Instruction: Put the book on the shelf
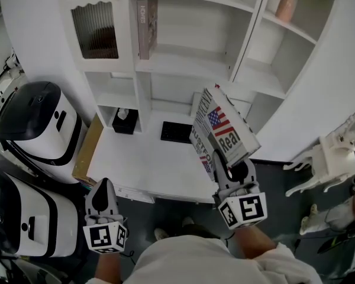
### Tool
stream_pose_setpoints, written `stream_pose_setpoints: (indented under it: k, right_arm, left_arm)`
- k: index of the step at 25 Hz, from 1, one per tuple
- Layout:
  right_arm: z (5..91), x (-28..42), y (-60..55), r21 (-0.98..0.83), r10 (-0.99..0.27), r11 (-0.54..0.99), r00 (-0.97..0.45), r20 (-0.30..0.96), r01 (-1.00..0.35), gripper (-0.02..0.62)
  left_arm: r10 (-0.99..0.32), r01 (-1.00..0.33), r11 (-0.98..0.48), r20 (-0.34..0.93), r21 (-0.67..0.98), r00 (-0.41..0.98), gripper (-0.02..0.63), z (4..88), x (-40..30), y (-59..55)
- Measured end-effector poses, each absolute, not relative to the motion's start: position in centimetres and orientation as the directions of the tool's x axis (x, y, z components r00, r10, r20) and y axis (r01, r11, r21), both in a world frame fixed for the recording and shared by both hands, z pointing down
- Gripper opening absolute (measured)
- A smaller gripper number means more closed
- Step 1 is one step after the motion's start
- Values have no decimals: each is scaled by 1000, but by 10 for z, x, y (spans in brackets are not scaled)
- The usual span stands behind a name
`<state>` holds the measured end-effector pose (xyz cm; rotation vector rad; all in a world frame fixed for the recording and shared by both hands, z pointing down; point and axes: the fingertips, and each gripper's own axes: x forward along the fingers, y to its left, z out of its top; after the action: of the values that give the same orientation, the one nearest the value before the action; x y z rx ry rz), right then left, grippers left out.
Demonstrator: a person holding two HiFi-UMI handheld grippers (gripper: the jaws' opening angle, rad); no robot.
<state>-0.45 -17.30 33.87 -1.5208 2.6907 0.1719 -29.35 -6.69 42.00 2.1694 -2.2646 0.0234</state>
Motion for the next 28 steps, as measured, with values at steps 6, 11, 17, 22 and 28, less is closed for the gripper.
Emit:
stream_pose_setpoints:
  k: [6, 11, 17, 22, 28]
  right_arm:
    - [325, -20, -191, 77, -848, 510, -516, -122, -857, 158]
    - [312, -26, -213, 86, -851, 500, -507, -137, -862, 158]
    - [293, -29, -241, 80, -869, 462, -469, -157, -883, 158]
    - [286, -26, -260, 66, -892, 412, -417, -172, -909, 158]
    - [273, -16, -287, 63, -916, 350, -356, -184, -935, 158]
  left_arm:
    - [-999, -999, 35, 6, -8, -35, 3, 421, -301, -75]
    - [-999, -999, 46, -8, -10, -45, 3, 413, -308, -85]
    - [-1000, -1000, 2, -21, -26, -1, 3, 400, -305, -116]
    - [-997, -997, -71, -30, -41, 72, 3, 394, -292, -150]
    - [-986, -985, -159, -35, -60, 161, 3, 386, -269, -186]
